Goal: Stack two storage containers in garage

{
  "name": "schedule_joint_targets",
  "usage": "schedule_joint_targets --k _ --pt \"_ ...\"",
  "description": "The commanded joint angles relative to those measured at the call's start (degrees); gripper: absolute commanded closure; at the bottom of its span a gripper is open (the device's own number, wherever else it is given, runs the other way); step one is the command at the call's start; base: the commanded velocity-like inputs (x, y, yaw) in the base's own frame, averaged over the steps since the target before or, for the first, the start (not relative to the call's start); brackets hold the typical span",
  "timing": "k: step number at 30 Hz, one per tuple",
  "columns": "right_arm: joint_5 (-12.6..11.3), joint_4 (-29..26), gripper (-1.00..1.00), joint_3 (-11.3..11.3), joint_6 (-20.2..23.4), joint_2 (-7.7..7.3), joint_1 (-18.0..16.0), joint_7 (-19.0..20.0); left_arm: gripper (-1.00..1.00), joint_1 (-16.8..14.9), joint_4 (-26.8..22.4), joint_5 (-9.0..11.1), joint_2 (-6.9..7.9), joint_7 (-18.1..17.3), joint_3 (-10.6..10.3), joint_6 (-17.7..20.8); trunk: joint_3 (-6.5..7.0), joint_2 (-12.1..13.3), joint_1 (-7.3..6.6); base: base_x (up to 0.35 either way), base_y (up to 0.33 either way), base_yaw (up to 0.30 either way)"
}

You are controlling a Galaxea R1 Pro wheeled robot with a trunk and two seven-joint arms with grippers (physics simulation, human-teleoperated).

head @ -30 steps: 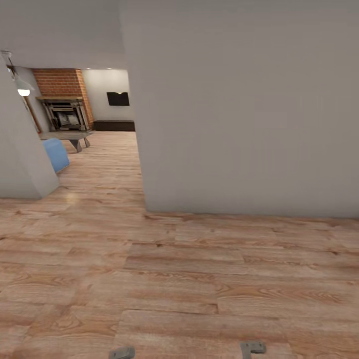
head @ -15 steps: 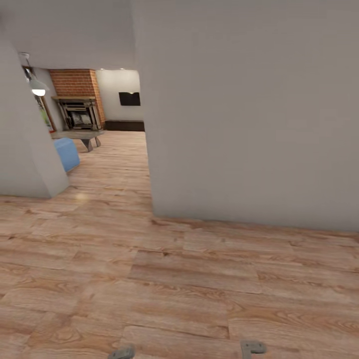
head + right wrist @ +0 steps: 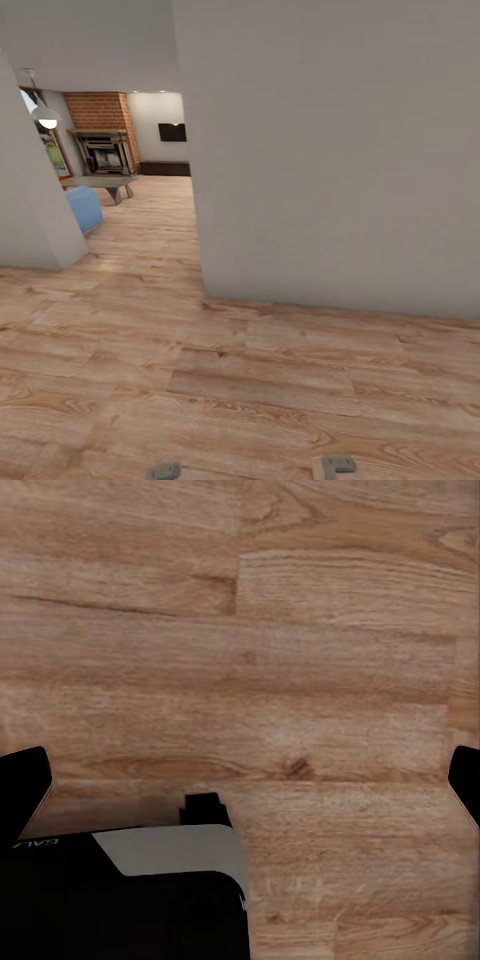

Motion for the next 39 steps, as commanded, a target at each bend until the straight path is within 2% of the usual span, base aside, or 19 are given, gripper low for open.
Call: schedule_joint_targets --k 1,15,27,39 --pt "-0.4 -0.1 -1.0 0.5 0.4 -0.01 0.0 -0.3 -1.0 0.0 -0.1 0.0 -0.07 -0.3 0.4 0.4 -0.1 -0.1 0.06 0.333 0.0 0.082" --pt "-0.4 -0.1 -1.0 0.5 0.4 -0.01 0.0 -0.3 -1.0 0.0 -0.1 0.0 -0.07 -0.3 0.4 0.4 -0.1 -0.1 0.06 0.333 0.0 0.2" --pt "-0.4 -0.1 -1.0 0.5 0.4 -0.01 0.0 -0.3 -1.0 0.0 -0.1 0.0 -0.07 -0.3 0.4 0.4 -0.1 -0.1 0.06 0.333 0.0 0.052" --pt "-0.4 -0.1 -1.0 0.5 0.4 -0.01 0.0 -0.3 -1.0 0.0 -0.1 0.0 -0.07 -0.3 0.4 0.4 -0.1 -0.1 0.06 0.333 0.0 0.235"
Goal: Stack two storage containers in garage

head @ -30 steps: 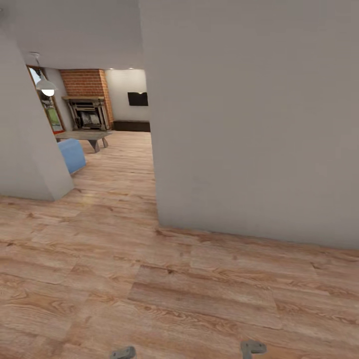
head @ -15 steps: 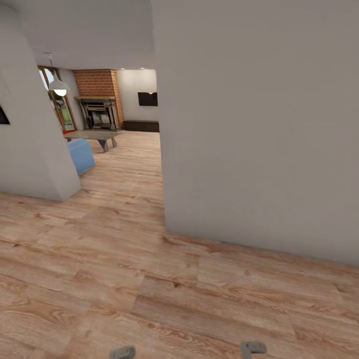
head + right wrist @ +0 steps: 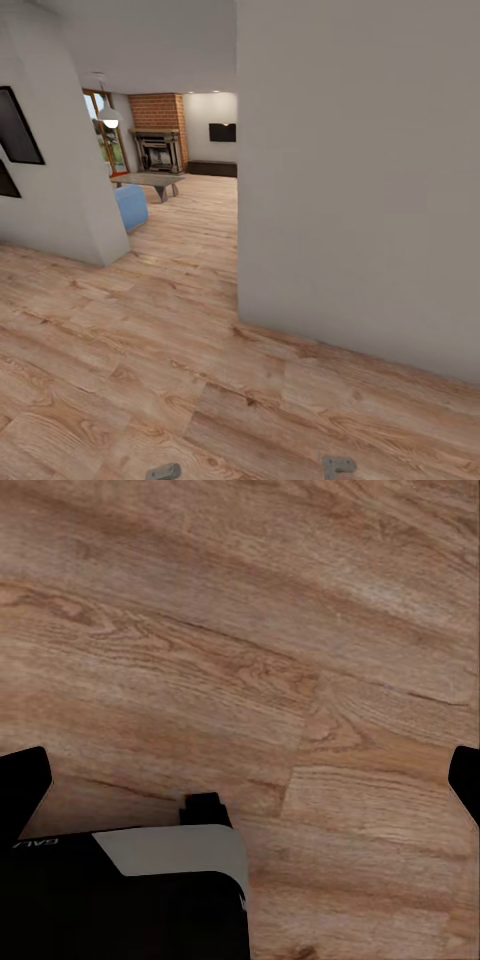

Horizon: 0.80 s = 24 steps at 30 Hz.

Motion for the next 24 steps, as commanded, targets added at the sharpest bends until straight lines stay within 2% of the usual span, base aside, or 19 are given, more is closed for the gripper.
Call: schedule_joint_targets --k 1,24 --pt "-0.4 -0.1 -1.0 0.5 0.4 -0.02 0.0 -0.3 -1.0 0.0 -0.1 0.0 -0.07 -0.3 0.4 0.4 -0.1 -0.1 0.06 0.333 0.0 0.249" --pt "-0.4 -0.1 -1.0 0.5 0.4 -0.02 0.0 -0.3 -1.0 0.0 -0.1 0.0 -0.07 -0.3 0.4 0.4 -0.1 -0.1 0.06 0.333 0.005 0.249"
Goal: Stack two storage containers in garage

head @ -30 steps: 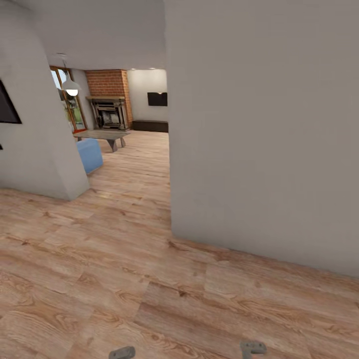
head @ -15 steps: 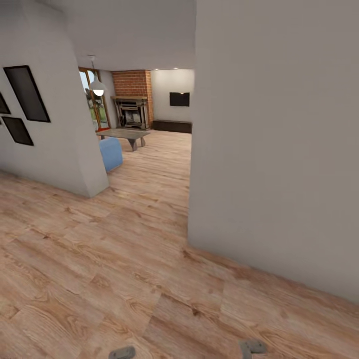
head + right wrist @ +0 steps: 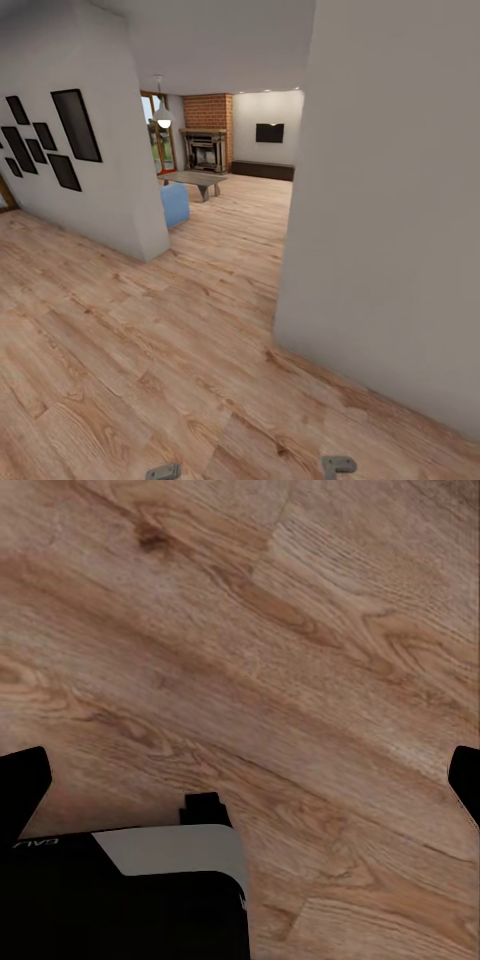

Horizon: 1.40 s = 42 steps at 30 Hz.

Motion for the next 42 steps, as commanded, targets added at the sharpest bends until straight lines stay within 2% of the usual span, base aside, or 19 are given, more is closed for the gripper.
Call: schedule_joint_targets --k 1,35,42 --pt "-0.4 -0.1 -1.0 0.5 0.4 -0.02 0.0 -0.3 -1.0 0.0 -0.1 0.0 -0.07 -0.3 0.4 0.4 -0.1 -0.1 0.06 0.333 0.058 0.25" --pt "-0.4 -0.1 -1.0 0.5 0.4 0.02 0.0 -0.3 -1.0 0.0 -0.1 0.0 -0.07 -0.3 0.4 0.4 -0.1 -0.1 0.06 0.333 0.078 0.248" --pt "-0.4 -0.1 -1.0 0.5 0.4 -0.01 0.0 -0.3 -1.0 0.0 -0.1 0.0 -0.07 -0.3 0.4 0.4 -0.1 -0.1 0.06 0.333 0.046 0.095"
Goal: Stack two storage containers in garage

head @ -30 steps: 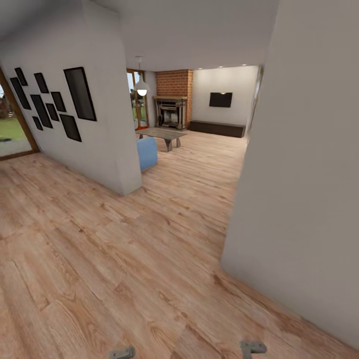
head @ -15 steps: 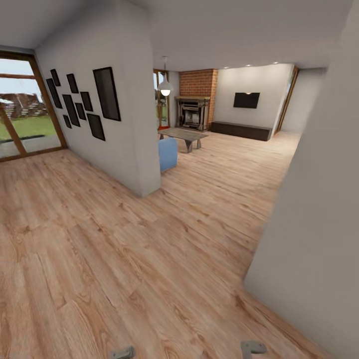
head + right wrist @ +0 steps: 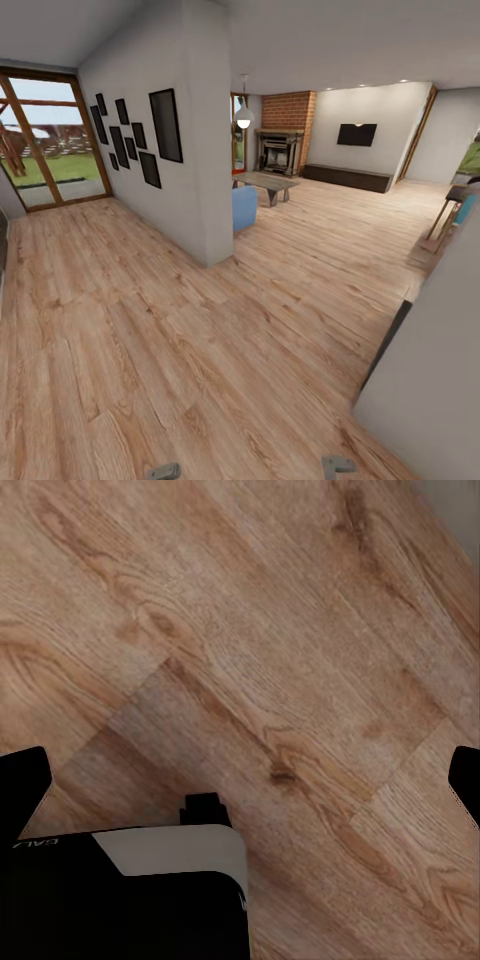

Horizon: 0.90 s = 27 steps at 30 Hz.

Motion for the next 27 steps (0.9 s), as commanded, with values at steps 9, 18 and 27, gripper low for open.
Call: schedule_joint_targets --k 9,18,27 --pt "-0.4 -0.1 -1.0 0.5 0.4 -0.01 0.0 -0.3 -1.0 0.0 -0.1 0.0 -0.07 -0.3 0.4 0.4 -0.1 -0.1 0.06 0.333 0.003 0.005" --pt "-0.4 -0.1 -1.0 0.5 0.4 -0.02 0.0 -0.3 -1.0 0.0 -0.1 0.0 -0.07 -0.3 0.4 0.4 -0.1 -0.1 0.06 0.333 0.0 0.0" --pt "-0.4 -0.1 -1.0 0.5 0.4 -0.02 0.0 -0.3 -1.0 0.0 -0.1 0.0 -0.07 -0.3 0.4 0.4 -0.1 -0.1 0.06 0.333 0.0 0.0"
